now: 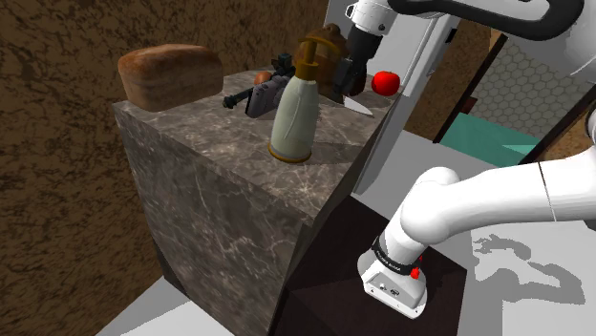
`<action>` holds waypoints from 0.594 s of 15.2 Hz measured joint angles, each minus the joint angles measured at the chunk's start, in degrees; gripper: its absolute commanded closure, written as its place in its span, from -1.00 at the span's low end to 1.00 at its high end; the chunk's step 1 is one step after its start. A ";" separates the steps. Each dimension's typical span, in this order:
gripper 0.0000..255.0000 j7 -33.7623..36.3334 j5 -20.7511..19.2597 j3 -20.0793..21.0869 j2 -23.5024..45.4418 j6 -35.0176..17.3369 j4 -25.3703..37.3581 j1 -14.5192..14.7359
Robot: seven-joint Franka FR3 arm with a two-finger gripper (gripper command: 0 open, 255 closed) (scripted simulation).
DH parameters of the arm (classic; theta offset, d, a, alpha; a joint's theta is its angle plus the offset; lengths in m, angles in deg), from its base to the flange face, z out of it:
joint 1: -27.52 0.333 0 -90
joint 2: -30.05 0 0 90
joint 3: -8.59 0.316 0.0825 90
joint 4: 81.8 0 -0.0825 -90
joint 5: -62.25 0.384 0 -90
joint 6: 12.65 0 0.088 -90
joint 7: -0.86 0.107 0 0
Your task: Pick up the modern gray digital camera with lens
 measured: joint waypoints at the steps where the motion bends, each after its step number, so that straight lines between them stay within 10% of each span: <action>1: -1.00 0.00 0.00 0.00 0.00 0.00 0.00 0.00; 9: -1.00 -22.90 -3.66 -3.54 15.56 -4.57 10.47 8.17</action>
